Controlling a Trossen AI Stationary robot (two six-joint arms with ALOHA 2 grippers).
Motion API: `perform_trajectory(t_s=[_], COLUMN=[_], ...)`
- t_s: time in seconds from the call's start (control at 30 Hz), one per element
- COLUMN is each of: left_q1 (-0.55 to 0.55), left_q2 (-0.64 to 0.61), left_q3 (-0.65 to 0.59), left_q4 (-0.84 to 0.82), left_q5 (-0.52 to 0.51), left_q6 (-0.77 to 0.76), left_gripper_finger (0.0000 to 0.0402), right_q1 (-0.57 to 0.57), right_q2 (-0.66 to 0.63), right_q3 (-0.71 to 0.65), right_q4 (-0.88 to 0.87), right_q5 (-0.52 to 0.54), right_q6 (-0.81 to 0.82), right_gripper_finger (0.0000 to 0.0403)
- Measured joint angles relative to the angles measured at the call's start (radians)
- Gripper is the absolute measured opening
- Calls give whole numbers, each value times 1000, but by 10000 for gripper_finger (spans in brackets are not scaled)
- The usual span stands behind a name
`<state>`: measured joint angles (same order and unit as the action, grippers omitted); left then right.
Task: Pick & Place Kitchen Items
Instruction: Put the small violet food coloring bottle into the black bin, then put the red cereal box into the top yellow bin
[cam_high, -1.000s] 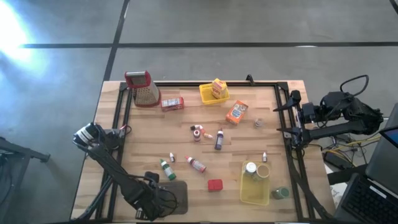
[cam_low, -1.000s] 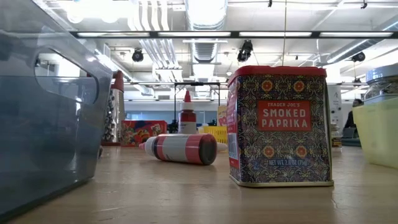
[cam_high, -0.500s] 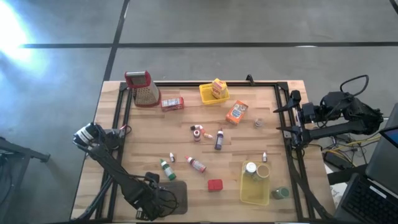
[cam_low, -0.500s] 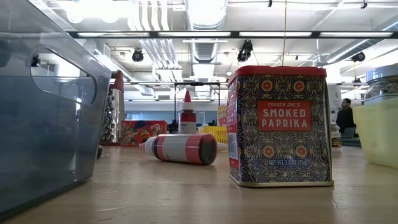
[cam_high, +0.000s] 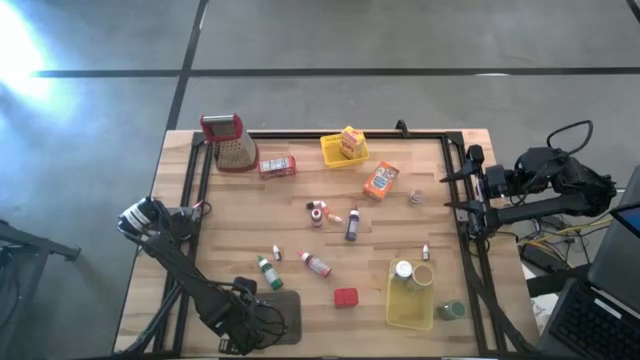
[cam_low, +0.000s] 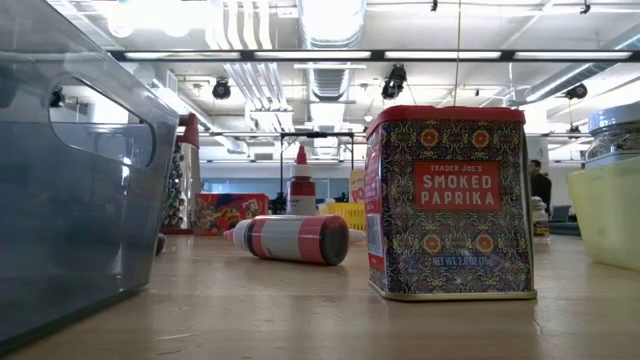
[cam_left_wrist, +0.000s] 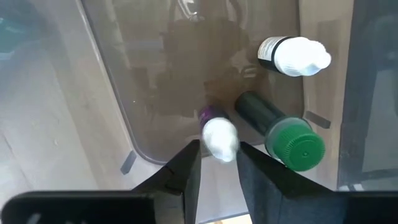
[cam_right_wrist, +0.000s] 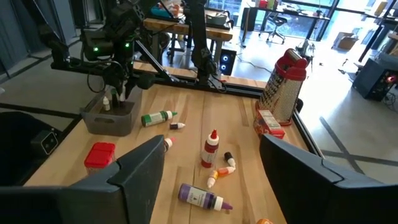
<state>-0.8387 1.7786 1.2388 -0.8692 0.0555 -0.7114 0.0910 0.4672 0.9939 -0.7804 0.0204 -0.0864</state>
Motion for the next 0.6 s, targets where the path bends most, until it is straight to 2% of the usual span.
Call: perform_trajectory(t_s=[0.6], left_q1=[0], left_q2=[0], left_q3=[24], left_q4=[-41], left_q5=[0], left_q6=[6], left_gripper_finger=[166], right_q1=[0], right_q2=[0], right_q3=[0], right_q4=[0], right_q5=[0], right_q6=[3], right_gripper_finger=[224])
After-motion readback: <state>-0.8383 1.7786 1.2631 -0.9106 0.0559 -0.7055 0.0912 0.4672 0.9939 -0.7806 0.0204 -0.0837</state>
